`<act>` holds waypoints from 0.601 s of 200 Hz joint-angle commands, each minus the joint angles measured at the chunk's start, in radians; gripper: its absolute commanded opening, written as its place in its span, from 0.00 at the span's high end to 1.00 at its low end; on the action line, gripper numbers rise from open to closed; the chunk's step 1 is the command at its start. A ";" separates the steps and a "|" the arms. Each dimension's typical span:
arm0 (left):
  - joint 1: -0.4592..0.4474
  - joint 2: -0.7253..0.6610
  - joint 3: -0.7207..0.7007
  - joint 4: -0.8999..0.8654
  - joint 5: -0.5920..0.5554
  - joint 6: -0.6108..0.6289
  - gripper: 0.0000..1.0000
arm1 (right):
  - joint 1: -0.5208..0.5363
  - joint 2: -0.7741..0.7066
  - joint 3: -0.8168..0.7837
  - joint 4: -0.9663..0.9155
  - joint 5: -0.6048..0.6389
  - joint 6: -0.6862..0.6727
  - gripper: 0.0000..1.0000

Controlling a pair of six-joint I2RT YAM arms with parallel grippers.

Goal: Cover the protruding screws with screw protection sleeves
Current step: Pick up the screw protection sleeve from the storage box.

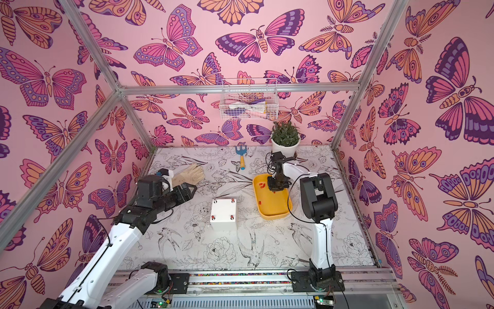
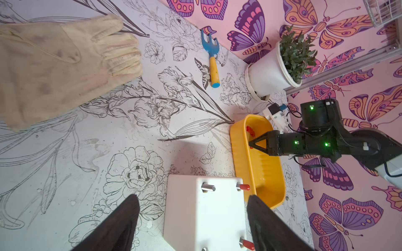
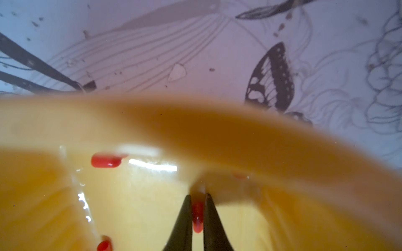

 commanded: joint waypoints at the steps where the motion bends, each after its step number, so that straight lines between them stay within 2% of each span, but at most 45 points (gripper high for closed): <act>1: -0.058 0.036 0.039 -0.009 -0.021 0.007 0.19 | -0.001 -0.043 -0.026 -0.006 -0.039 0.026 0.87; 71: -0.296 0.186 0.162 0.005 -0.095 0.029 0.19 | -0.002 -0.205 -0.087 -0.013 -0.098 0.093 0.87; 120: -0.432 0.374 0.295 0.011 -0.122 0.064 0.18 | -0.002 -0.324 -0.105 -0.028 -0.126 0.175 0.87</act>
